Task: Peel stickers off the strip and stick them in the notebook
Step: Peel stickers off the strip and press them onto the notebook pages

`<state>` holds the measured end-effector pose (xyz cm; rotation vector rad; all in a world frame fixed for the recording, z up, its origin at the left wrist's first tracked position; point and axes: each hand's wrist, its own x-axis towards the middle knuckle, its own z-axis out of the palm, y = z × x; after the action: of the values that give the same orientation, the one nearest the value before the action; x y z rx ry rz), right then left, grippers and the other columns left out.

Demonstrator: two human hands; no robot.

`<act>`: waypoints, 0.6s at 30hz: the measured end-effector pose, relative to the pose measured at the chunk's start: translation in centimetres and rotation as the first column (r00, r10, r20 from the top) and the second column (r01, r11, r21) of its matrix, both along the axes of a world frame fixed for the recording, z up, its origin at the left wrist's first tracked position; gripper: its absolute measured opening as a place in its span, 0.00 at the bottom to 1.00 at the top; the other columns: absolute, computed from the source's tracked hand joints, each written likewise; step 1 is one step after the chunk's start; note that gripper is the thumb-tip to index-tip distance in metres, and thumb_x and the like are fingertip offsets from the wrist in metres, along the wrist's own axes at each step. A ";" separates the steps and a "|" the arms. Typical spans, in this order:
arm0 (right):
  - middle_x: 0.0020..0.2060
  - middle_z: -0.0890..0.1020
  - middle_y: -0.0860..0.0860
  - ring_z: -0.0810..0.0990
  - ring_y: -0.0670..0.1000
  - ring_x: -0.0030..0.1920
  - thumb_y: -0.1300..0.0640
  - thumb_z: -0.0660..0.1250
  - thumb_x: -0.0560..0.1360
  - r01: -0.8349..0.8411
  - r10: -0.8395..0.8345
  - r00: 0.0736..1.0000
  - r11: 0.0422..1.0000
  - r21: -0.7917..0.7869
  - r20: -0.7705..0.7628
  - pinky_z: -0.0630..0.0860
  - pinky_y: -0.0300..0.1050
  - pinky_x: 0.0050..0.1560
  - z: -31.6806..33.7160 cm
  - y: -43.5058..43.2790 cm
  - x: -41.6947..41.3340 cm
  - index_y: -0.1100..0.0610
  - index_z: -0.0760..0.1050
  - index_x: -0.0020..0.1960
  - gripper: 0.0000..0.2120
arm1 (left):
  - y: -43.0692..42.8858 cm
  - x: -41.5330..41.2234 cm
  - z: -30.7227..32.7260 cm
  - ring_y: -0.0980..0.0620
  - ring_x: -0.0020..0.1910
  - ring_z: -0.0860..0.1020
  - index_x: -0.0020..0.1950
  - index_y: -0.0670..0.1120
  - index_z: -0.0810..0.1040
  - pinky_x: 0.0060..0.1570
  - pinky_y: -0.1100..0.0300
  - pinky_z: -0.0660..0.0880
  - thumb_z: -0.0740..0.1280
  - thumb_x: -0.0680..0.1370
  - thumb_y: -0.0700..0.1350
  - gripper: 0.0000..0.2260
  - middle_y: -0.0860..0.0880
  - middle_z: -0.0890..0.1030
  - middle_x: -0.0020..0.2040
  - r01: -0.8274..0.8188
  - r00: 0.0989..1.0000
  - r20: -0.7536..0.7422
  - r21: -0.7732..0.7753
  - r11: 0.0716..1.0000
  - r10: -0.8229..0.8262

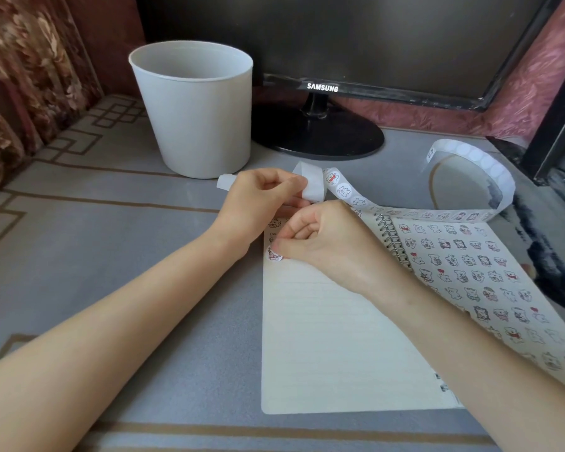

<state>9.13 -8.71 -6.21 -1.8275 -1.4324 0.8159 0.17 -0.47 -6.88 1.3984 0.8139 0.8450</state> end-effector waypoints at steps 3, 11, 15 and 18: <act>0.31 0.82 0.50 0.74 0.43 0.30 0.59 0.72 0.69 -0.002 0.002 1.000 1.000 -0.001 0.009 0.70 0.41 0.36 0.0 0.0 0.0 0.56 0.81 0.37 0.03 | 0.0 0.0 -0.1 0.61 0.27 0.78 0.40 0.41 0.77 0.31 0.71 0.74 0.66 0.78 0.38 0.07 0.54 0.79 0.25 0.000 1.000 -0.003 0.005 1.000 0.000; 0.26 0.78 0.44 0.73 0.41 0.28 0.58 0.72 0.69 0.007 -0.009 0.998 0.999 0.035 0.054 0.71 0.40 0.34 -0.3 -0.1 -0.3 0.54 0.80 0.36 0.04 | 0.2 0.1 -0.2 0.61 0.27 0.79 0.39 0.41 0.78 0.31 0.71 0.74 0.66 0.78 0.38 0.07 0.54 0.79 0.26 -0.004 1.000 -0.008 0.014 1.000 0.004; 0.29 0.80 0.45 0.79 0.44 0.34 0.58 0.71 0.69 0.011 -0.016 0.995 0.999 0.053 0.094 0.77 0.48 0.42 -0.4 -0.1 -0.4 0.53 0.79 0.36 0.04 | 0.2 0.1 -0.3 0.61 0.28 0.78 0.39 0.42 0.78 0.32 0.71 0.73 0.67 0.77 0.39 0.07 0.55 0.79 0.26 -0.008 1.000 -0.022 0.032 0.999 0.008; 0.29 0.80 0.45 0.78 0.44 0.33 0.58 0.72 0.69 0.009 -0.015 0.994 0.999 0.053 0.106 0.76 0.48 0.40 -0.4 -0.1 -0.4 0.53 0.78 0.36 0.05 | 0.3 0.1 -0.4 0.61 0.28 0.78 0.39 0.43 0.78 0.32 0.71 0.73 0.67 0.77 0.39 0.07 0.55 0.80 0.26 -0.011 1.000 -0.020 0.033 0.999 0.012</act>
<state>8.76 -8.82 -6.65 -1.8626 -1.4939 0.6777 0.31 -0.20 -7.30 1.4351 0.8274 0.8574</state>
